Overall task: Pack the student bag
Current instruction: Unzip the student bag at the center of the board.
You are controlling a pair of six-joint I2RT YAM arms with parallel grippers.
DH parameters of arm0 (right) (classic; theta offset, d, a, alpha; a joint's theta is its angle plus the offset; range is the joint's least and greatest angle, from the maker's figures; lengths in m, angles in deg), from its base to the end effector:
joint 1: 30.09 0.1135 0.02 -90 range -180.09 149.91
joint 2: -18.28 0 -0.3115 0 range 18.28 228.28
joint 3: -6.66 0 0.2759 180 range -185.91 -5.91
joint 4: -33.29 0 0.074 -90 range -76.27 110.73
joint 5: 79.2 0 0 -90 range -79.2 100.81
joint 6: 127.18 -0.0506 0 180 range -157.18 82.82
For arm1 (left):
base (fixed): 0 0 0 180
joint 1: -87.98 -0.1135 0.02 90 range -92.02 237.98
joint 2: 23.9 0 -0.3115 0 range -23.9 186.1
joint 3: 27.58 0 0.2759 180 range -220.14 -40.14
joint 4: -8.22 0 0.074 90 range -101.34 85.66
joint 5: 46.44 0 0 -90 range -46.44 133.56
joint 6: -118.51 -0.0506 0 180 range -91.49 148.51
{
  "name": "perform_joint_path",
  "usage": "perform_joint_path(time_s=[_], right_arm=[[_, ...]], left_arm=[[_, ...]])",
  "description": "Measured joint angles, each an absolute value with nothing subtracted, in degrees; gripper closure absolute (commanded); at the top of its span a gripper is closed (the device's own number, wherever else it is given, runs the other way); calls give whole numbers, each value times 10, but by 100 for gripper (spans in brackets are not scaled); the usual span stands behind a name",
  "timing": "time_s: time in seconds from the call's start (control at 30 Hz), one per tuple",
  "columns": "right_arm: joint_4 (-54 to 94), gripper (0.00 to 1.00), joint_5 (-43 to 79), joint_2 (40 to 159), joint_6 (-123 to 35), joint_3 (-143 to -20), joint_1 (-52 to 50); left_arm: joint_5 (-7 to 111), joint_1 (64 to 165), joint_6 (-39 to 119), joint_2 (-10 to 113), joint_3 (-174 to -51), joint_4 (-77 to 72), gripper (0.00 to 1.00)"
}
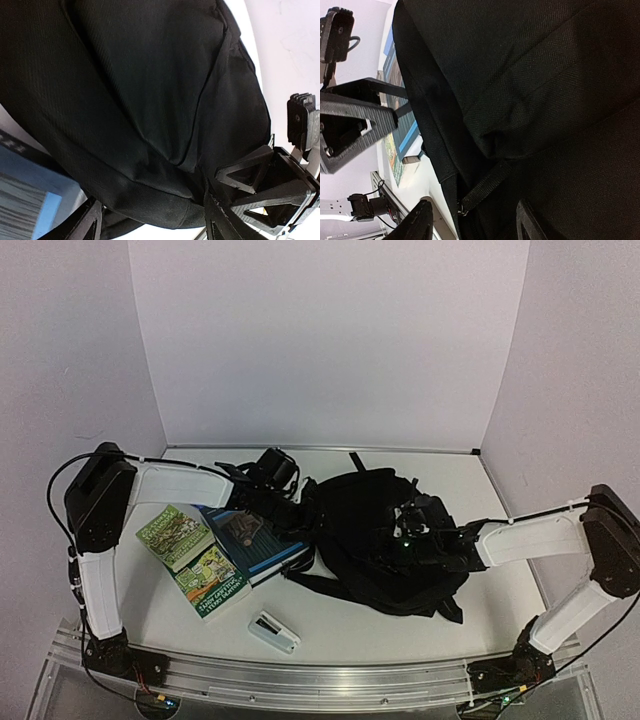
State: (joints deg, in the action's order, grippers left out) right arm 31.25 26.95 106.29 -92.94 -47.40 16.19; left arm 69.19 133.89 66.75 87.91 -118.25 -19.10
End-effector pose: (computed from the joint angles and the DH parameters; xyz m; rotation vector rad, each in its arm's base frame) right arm 0.2229 0.2535 0.1987 0.0263 2.4916 1.2064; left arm 0.3130 -0.3545 0.2137 0.4081 2.6463 -1.1284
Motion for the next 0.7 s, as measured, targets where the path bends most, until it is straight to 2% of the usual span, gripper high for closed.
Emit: perform_joint_path(time_s=[0.27, 0.47, 0.57, 0.7], right_arm=[[327, 43, 282, 1068, -950, -439, 162], [326, 43, 281, 1010, -973, -396, 162], [326, 45, 281, 975, -976, -381, 162], [331, 47, 282, 968, -978, -366, 163]], left_arm=[[658, 1394, 726, 882, -1191, -239, 29], [655, 1423, 767, 883, -1171, -237, 33], [661, 1424, 790, 884, -1131, -208, 43], [676, 1423, 813, 892, -1107, -167, 49]])
